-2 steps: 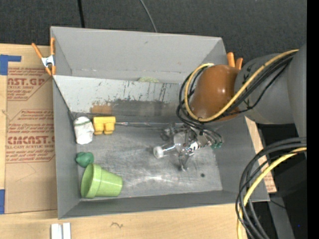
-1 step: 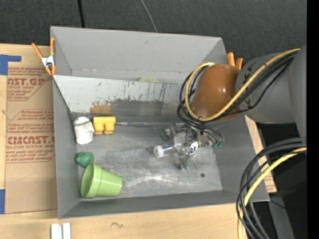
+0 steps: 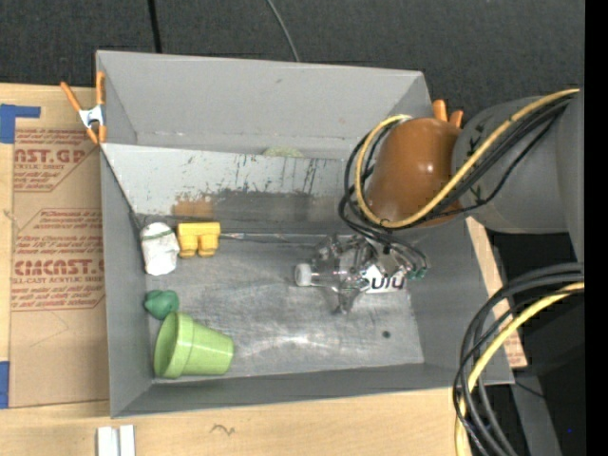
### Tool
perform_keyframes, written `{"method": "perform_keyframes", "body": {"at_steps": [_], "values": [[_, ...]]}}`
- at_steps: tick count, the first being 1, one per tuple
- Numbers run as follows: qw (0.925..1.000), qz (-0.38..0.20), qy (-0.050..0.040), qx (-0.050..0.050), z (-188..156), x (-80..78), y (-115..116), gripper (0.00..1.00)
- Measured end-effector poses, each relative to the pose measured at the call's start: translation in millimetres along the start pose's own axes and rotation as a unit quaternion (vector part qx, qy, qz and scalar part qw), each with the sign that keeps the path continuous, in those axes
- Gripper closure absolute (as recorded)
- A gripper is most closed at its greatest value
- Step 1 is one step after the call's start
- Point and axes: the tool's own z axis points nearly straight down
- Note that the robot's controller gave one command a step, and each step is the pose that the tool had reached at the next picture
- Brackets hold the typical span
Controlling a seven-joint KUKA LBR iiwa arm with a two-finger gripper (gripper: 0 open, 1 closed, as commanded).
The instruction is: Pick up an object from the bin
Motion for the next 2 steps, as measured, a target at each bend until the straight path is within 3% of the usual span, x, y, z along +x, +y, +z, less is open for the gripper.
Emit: {"method": "perform_keyframes", "body": {"at_steps": [2], "values": [[1.0, -0.001, 0.0011, 0.0, -11.6, -0.7, 0.2, 1.0]]}}
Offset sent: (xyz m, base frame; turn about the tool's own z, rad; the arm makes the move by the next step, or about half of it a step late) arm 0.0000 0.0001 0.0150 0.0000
